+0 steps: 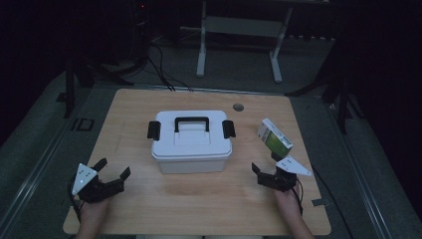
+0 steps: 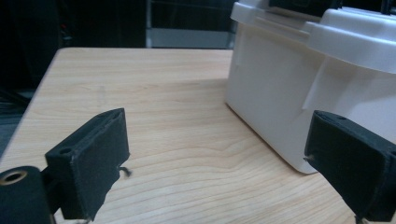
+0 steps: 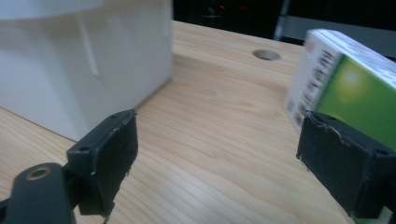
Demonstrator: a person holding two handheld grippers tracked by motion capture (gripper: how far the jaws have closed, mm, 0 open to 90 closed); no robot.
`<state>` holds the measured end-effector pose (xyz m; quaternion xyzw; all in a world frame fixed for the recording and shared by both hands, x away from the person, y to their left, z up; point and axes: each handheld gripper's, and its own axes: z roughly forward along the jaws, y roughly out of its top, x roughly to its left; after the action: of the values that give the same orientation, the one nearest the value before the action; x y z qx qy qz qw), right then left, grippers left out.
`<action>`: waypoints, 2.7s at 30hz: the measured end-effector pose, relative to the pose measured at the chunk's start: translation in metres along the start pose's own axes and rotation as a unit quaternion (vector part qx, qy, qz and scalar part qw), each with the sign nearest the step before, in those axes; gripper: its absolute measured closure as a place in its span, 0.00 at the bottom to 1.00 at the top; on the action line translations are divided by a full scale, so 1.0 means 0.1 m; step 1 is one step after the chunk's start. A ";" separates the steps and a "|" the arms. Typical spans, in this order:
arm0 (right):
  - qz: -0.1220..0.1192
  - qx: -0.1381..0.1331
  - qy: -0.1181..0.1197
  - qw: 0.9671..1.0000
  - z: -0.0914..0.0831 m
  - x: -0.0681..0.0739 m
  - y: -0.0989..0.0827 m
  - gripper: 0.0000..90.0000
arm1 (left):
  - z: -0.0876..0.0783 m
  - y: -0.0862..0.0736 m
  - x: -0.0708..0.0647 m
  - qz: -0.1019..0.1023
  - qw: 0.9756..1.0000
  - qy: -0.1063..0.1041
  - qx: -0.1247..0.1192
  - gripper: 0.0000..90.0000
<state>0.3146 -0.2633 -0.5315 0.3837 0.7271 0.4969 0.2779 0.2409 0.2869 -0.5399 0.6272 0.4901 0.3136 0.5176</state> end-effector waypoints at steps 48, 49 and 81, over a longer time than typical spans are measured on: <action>-0.021 0.030 0.043 0.998 1.00 0.20 0.42 0.71 | 1.02 0.25 -0.22 0.054 0.992 -0.077 0.079 0.70; -0.019 0.031 0.048 0.998 1.01 0.22 0.43 0.71 | 1.03 0.25 -0.22 0.053 0.992 -0.079 0.078 0.70; -0.022 0.038 0.074 0.996 1.01 0.38 0.46 1.00 | 1.08 0.29 -0.39 0.057 0.989 -0.108 0.082 1.00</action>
<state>0.3858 -0.1711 -0.5251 0.3398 0.7726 0.4896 0.2190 0.3342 0.2143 -0.5362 0.7245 0.4191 0.2319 0.4957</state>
